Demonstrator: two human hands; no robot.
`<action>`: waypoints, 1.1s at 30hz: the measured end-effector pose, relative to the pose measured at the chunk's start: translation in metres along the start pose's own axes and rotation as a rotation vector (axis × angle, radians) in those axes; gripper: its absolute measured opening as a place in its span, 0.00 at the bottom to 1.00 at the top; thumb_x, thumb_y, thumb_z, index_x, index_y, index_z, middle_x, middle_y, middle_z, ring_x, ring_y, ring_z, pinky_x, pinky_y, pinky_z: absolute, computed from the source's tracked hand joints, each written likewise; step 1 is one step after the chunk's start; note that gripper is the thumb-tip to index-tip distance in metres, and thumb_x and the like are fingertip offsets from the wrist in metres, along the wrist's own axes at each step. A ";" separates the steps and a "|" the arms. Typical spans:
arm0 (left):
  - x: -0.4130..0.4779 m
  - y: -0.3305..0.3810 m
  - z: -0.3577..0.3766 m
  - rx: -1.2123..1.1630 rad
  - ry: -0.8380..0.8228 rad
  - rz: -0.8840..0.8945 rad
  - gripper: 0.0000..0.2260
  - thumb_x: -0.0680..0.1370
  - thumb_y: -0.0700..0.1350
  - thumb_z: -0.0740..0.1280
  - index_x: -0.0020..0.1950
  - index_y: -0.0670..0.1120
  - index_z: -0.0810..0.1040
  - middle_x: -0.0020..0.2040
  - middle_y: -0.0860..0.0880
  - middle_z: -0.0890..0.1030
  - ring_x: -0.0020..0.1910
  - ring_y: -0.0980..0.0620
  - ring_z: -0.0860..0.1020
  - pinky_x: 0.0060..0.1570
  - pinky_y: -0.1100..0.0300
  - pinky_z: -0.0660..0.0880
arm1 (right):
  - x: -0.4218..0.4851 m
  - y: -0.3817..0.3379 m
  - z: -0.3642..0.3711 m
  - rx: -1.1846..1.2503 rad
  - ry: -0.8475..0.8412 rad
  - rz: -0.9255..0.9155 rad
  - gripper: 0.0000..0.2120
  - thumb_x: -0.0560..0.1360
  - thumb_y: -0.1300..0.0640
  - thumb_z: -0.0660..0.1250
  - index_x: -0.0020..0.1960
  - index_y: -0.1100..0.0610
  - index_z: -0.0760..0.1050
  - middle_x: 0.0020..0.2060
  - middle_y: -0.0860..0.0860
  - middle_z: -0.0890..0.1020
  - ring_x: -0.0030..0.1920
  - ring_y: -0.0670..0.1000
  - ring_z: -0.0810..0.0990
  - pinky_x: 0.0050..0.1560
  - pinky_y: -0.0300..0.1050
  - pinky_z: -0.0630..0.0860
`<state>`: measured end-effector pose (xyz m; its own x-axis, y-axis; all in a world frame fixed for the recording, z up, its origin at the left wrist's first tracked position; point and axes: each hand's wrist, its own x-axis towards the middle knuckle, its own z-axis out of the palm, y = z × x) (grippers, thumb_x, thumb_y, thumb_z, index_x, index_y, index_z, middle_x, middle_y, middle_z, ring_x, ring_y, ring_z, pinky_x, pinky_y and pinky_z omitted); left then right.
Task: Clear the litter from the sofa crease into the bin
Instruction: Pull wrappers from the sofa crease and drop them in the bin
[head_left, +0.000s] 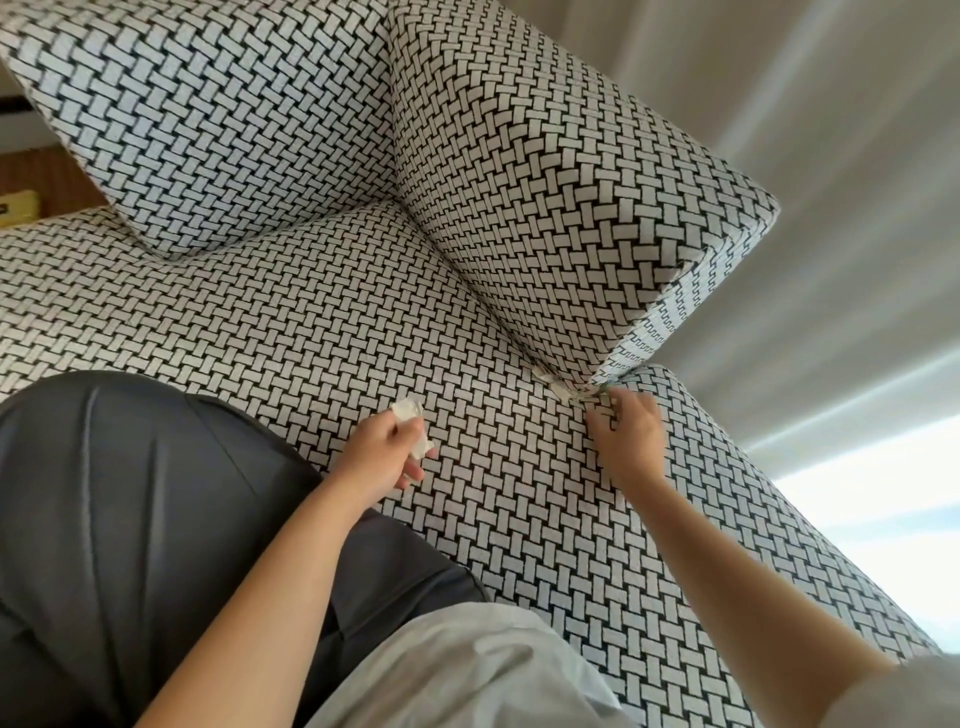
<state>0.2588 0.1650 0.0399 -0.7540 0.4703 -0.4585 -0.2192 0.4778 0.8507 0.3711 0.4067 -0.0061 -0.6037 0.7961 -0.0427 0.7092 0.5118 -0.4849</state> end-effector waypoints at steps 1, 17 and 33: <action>0.000 0.000 0.000 -0.003 0.004 -0.004 0.06 0.81 0.44 0.56 0.48 0.50 0.71 0.43 0.48 0.81 0.30 0.54 0.75 0.31 0.63 0.72 | 0.007 0.003 -0.003 -0.030 -0.033 0.035 0.25 0.74 0.50 0.66 0.68 0.58 0.66 0.60 0.55 0.72 0.60 0.54 0.71 0.61 0.51 0.71; -0.004 0.002 0.000 0.036 0.031 -0.025 0.05 0.81 0.45 0.56 0.53 0.49 0.71 0.43 0.52 0.79 0.33 0.54 0.78 0.35 0.64 0.74 | 0.054 -0.007 -0.012 -0.202 -0.189 0.118 0.11 0.75 0.51 0.63 0.54 0.55 0.77 0.49 0.54 0.79 0.43 0.53 0.76 0.38 0.42 0.70; -0.005 0.002 0.001 0.049 0.042 -0.058 0.06 0.81 0.45 0.56 0.54 0.47 0.72 0.49 0.46 0.81 0.32 0.54 0.78 0.34 0.65 0.73 | -0.016 -0.002 -0.011 0.250 0.025 -0.022 0.02 0.76 0.62 0.63 0.46 0.60 0.74 0.50 0.53 0.72 0.40 0.44 0.70 0.39 0.29 0.67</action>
<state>0.2625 0.1640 0.0437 -0.7665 0.4096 -0.4947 -0.2337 0.5396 0.8088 0.3835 0.3968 0.0053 -0.6064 0.7951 -0.0100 0.5824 0.4356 -0.6863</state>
